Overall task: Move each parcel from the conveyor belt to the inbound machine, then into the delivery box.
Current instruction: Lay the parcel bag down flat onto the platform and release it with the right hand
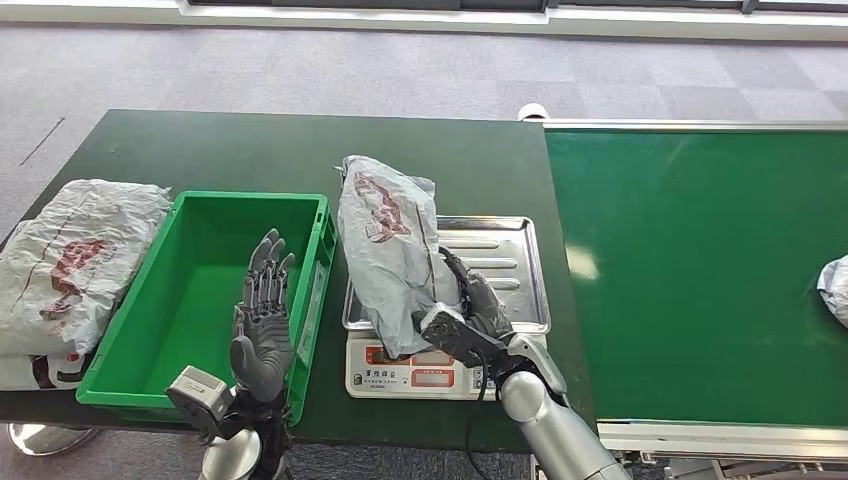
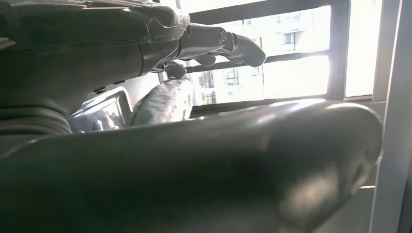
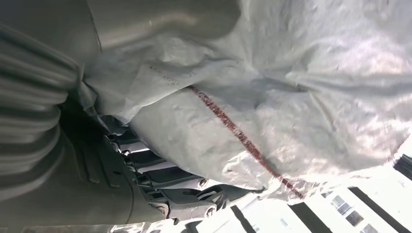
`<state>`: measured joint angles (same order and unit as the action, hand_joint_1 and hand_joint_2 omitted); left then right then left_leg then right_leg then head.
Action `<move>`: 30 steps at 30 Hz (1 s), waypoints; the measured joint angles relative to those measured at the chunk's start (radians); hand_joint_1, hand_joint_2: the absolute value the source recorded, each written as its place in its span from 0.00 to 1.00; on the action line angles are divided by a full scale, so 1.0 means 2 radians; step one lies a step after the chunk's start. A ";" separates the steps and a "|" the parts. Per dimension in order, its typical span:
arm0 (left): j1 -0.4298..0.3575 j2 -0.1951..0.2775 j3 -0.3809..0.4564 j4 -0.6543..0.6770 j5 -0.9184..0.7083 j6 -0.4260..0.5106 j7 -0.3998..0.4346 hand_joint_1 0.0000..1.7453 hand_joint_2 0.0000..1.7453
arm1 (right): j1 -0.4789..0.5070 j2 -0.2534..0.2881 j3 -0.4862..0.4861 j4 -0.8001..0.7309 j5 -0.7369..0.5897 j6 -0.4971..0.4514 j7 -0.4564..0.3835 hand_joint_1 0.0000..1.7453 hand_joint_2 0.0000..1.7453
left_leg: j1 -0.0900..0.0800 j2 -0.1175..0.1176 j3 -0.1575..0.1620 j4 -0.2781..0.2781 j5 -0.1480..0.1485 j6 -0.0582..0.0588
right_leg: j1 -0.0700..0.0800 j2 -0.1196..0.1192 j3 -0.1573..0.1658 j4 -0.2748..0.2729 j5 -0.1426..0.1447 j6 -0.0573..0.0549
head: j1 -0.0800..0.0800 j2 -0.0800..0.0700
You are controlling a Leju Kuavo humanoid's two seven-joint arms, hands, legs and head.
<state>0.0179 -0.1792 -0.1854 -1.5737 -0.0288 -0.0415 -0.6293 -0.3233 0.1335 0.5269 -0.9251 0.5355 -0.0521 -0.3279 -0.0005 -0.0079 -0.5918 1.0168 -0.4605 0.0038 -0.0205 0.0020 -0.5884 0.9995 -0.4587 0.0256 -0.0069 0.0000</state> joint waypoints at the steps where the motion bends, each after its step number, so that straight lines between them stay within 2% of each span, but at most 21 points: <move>1: -0.004 0.000 0.000 0.001 0.000 0.000 0.001 0.00 0.00 | 0.006 -0.002 -0.001 -0.007 -0.001 0.000 0.001 0.00 1.00 | 0.000 0.000 0.000 0.000 0.000 0.000 | 0.000 0.000 0.000 0.000 0.000 0.000 | 0.000 0.000; 14: -0.019 0.000 0.000 0.016 0.000 -0.010 0.002 0.00 0.00 | 0.076 -0.024 -0.040 -0.110 0.014 -0.013 0.026 0.00 1.00 | 0.000 0.001 0.000 0.000 0.000 0.000 | 0.000 0.000 0.000 0.000 0.000 0.000 | 0.000 0.000; 23: -0.019 -0.002 0.000 0.019 -0.002 -0.011 0.001 0.00 0.00 | 0.095 -0.031 -0.051 -0.144 0.018 -0.017 0.028 0.00 1.00 | 0.000 0.001 0.000 0.000 0.000 0.000 | 0.000 0.000 0.000 0.000 0.000 0.000 | 0.000 0.000; 30: -0.017 -0.003 0.000 0.018 -0.013 -0.002 0.010 0.00 0.00 | 0.134 -0.035 -0.075 -0.222 0.001 -0.042 -0.001 0.00 1.00 | 0.000 0.000 0.000 0.000 0.000 0.000 | 0.000 0.000 0.000 0.000 0.000 0.000 | 0.000 0.000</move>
<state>-0.0162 -0.1850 -0.1854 -1.5383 -0.0549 -0.0464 -0.6102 -0.0547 0.0627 0.3770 -1.3694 0.5371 -0.1356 -0.3289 -0.0006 -0.0074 -0.5920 1.0169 -0.4615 0.0030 -0.0206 0.0025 -0.5885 0.9995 -0.4591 0.0256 -0.0067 0.0000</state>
